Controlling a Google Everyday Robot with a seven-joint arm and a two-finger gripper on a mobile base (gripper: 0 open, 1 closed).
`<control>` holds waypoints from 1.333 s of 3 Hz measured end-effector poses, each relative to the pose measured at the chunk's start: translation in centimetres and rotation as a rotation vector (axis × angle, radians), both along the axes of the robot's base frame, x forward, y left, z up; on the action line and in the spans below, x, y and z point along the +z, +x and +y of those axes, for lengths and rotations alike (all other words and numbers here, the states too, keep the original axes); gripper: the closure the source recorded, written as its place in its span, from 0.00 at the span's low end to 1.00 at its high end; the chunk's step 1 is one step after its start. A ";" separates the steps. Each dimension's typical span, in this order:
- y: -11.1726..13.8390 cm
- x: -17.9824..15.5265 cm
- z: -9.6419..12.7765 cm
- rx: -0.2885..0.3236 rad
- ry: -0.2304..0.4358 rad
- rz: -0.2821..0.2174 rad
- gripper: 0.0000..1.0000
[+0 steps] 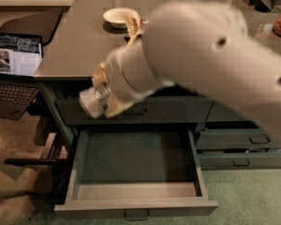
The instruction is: Pick 7up can from middle drawer and place on counter
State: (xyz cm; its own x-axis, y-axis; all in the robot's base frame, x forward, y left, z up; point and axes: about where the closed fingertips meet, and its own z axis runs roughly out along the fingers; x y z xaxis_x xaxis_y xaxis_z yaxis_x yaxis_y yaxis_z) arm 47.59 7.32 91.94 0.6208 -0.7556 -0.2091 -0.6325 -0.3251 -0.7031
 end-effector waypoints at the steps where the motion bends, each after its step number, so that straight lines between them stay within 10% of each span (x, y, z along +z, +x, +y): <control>1: 1.0 7.2 2.4 -0.025 -0.021 -0.030 1.00; 4: 1.8 11.4 7.3 0.030 0.007 -0.116 1.00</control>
Offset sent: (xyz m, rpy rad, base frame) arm 0.0078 0.0169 0.0596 -0.0175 -0.0253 -0.0219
